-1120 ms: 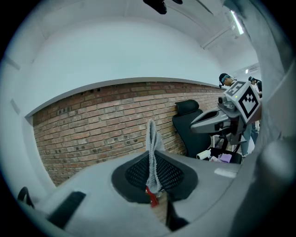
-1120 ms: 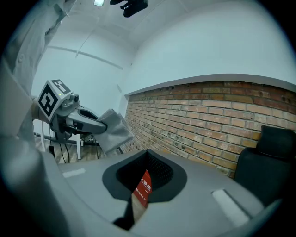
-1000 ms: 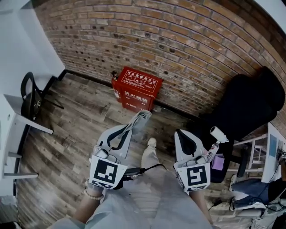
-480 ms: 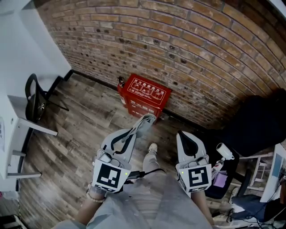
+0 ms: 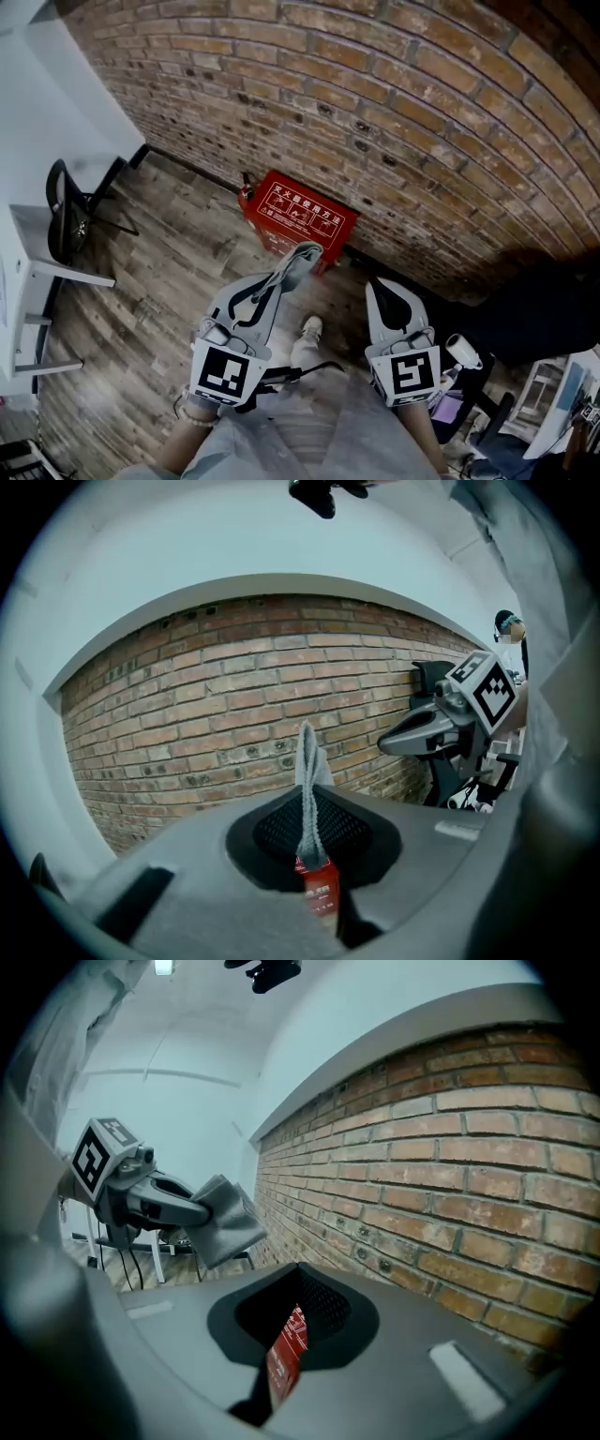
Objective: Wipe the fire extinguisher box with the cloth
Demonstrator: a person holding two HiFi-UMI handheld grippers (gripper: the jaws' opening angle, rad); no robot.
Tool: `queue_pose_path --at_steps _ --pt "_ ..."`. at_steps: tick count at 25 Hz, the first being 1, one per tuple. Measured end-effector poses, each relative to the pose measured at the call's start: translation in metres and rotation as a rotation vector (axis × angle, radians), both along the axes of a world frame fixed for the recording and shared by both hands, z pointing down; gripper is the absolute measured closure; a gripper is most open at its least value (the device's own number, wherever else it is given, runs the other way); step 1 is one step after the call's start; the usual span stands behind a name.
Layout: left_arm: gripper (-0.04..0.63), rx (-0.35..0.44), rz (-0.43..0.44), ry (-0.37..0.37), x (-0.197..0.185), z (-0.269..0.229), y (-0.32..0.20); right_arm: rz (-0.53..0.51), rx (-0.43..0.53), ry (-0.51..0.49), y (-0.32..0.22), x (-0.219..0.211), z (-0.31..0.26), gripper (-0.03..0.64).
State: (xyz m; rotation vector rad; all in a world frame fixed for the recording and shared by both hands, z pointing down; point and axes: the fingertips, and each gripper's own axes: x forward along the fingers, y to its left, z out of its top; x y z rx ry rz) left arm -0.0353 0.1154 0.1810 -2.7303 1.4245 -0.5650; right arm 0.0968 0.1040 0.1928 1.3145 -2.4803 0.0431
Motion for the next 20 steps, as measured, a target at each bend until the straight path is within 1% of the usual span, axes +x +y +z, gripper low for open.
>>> queue_pose_path --at_steps 6,14,20 --pt "0.583 -0.029 -0.005 -0.011 0.019 0.003 -0.039 -0.013 -0.026 -0.014 -0.040 0.016 0.007 0.606" --pt "0.583 -0.082 0.043 -0.020 0.046 0.023 -0.069 -0.038 -0.063 0.000 -0.066 0.023 0.031 0.606" --pt "0.583 -0.142 0.080 0.012 0.064 0.049 -0.095 0.003 -0.101 -0.011 -0.082 0.032 0.059 0.607"
